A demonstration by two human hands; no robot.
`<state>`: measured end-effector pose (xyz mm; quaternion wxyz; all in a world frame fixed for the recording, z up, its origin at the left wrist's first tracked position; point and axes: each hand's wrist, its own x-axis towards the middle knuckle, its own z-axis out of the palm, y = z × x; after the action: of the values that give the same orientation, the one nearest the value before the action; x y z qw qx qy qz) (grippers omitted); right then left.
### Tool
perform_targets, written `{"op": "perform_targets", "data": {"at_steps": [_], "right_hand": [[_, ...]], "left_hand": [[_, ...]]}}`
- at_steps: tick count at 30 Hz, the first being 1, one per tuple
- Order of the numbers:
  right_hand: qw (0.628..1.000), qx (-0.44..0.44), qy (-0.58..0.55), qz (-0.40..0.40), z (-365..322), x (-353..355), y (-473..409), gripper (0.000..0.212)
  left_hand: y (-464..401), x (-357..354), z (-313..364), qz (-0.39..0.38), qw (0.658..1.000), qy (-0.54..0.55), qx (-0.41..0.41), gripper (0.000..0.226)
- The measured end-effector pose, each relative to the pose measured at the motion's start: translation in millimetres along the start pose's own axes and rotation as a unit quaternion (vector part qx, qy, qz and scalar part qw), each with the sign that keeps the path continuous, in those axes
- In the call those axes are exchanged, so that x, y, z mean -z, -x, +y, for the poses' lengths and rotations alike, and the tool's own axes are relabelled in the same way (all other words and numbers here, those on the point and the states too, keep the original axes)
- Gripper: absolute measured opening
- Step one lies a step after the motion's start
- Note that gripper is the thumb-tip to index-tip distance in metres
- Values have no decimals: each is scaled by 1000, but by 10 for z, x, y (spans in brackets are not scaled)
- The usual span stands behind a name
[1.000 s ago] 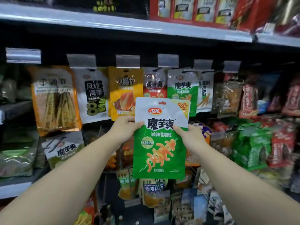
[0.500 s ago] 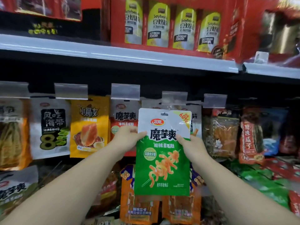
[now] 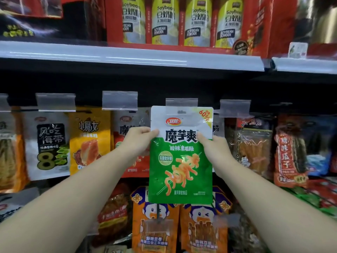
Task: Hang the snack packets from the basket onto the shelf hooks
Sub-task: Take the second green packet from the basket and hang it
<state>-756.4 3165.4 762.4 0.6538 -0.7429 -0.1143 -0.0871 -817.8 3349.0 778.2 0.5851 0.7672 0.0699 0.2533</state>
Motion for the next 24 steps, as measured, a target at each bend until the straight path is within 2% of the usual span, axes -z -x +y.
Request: {"op": "perform_targets", "data": {"at_steps": [10, 15, 24], "right_hand": [[999, -19, 24, -13, 172, -139, -315, 34], [999, -15, 19, -24, 107, -160, -393, 49], [997, -26, -2, -74, 232, -274, -800, 53]], "left_hand": [[-139, -27, -114, 15, 1000, 15, 11, 17], [-318, -61, -213, 21, 999, 11, 29, 19], [-735, -116, -353, 61, 997, 0, 40, 19]]}}
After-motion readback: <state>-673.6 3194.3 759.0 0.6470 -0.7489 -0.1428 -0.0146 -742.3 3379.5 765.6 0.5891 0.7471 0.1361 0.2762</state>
